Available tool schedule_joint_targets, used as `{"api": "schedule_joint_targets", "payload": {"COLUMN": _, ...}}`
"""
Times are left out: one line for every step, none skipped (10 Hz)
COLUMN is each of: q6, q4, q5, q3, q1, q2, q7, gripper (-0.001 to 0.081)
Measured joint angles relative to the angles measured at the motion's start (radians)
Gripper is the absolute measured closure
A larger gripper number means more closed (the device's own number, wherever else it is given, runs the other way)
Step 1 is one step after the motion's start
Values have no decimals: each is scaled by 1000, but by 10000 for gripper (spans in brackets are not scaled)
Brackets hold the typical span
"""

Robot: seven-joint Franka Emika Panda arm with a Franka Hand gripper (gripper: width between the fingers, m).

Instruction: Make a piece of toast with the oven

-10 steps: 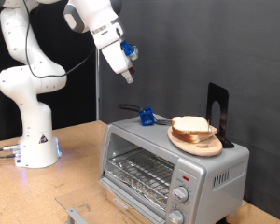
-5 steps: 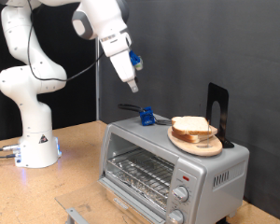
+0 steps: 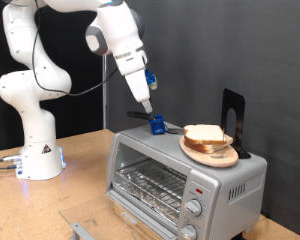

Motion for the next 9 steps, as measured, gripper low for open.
{"api": "schedule_joint_targets", "payload": {"q6": 22, "q4": -9, "q5": 6, "q3": 9, "q1": 1, "q2": 13, "q7": 0, "gripper": -2}}
{"api": "schedule_joint_targets", "payload": {"q6": 41, "q4": -15, "q5": 12, "q3": 15, "q1": 1, "q2": 25, "q7": 0, "gripper": -2}}
{"api": "schedule_joint_targets", "payload": {"q6": 55, "q4": -17, "q5": 18, "q3": 18, "q1": 2, "q2": 38, "q7": 0, "gripper": -2}}
{"api": "schedule_joint_targets", "payload": {"q6": 63, "q4": -18, "q5": 22, "q3": 19, "q1": 2, "q2": 51, "q7": 0, "gripper": -2}}
{"api": "schedule_joint_targets", "payload": {"q6": 69, "q4": -18, "q5": 24, "q3": 20, "q1": 2, "q2": 63, "q7": 0, "gripper": -2}}
{"api": "schedule_joint_targets", "payload": {"q6": 78, "q4": -18, "q5": 27, "q3": 21, "q1": 2, "q2": 76, "q7": 0, "gripper": -2}}
{"api": "schedule_joint_targets", "payload": {"q6": 84, "q4": -17, "q5": 32, "q3": 22, "q1": 3, "q2": 87, "q7": -1, "gripper": -2}}
{"api": "schedule_joint_targets", "payload": {"q6": 90, "q4": -17, "q5": 41, "q3": 22, "q1": 6, "q2": 96, "q7": -10, "gripper": -2}}
{"api": "schedule_joint_targets", "payload": {"q6": 97, "q4": -15, "q5": 55, "q3": 23, "q1": 11, "q2": 103, "q7": -22, "gripper": -2}}
